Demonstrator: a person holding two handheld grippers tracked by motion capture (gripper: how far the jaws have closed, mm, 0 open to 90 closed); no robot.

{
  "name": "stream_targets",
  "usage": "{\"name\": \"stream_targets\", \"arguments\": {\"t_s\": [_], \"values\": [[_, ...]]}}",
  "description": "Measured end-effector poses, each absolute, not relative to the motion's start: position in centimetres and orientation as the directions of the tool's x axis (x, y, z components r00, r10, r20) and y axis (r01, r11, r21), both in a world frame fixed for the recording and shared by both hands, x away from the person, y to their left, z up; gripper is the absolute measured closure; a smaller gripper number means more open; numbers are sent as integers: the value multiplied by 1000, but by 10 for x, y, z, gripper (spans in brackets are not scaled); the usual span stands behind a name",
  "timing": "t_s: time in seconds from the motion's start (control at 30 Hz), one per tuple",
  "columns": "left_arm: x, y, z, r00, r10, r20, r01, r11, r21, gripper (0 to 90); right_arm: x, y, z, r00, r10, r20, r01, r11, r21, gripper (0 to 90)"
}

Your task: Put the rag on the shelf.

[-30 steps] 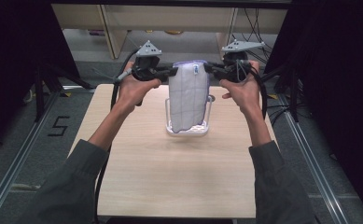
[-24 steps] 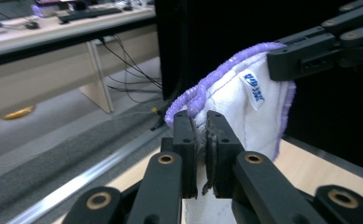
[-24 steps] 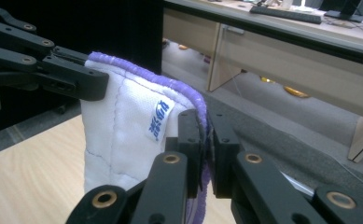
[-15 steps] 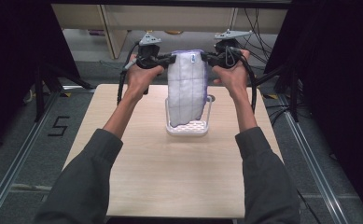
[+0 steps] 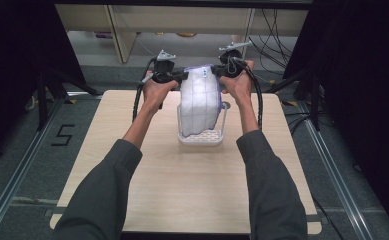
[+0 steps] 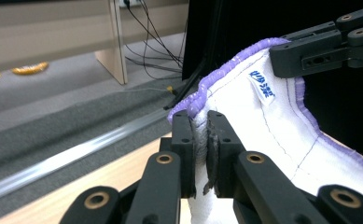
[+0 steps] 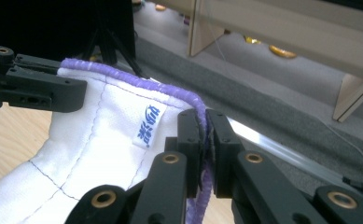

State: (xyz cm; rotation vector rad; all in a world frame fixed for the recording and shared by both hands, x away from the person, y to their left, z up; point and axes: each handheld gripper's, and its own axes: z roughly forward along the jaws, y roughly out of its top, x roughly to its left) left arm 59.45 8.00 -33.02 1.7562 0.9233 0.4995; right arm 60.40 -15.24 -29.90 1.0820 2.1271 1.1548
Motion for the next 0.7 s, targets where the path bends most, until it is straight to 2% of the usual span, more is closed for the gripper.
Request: {"name": "stream_targets", "arguments": {"t_s": [0.4, 0.47, 0.5, 0.57, 0.7], "values": [[596, 83, -358, 649, 748, -138, 426, -208, 880, 792, 609, -155, -327, -569, 823, 0, 514, 355, 781, 830], [595, 84, -361, 657, 739, -146, 443, -223, 868, 743, 610, -154, -332, -564, 826, -5, 502, 348, 792, 794], [595, 83, -362, 664, 731, -156, 453, -227, 862, 743, 609, -155, -331, -568, 823, 9, 530, 357, 769, 767], [594, 85, -362, 652, 744, -145, 465, -241, 852, 653, 607, -154, -331, -540, 842, 19, 542, 330, 773, 704], [590, 92, -360, 648, 744, -167, 465, -212, 860, 620, 604, -162, -326, -548, 836, 19, 534, 332, 778, 656]]}}
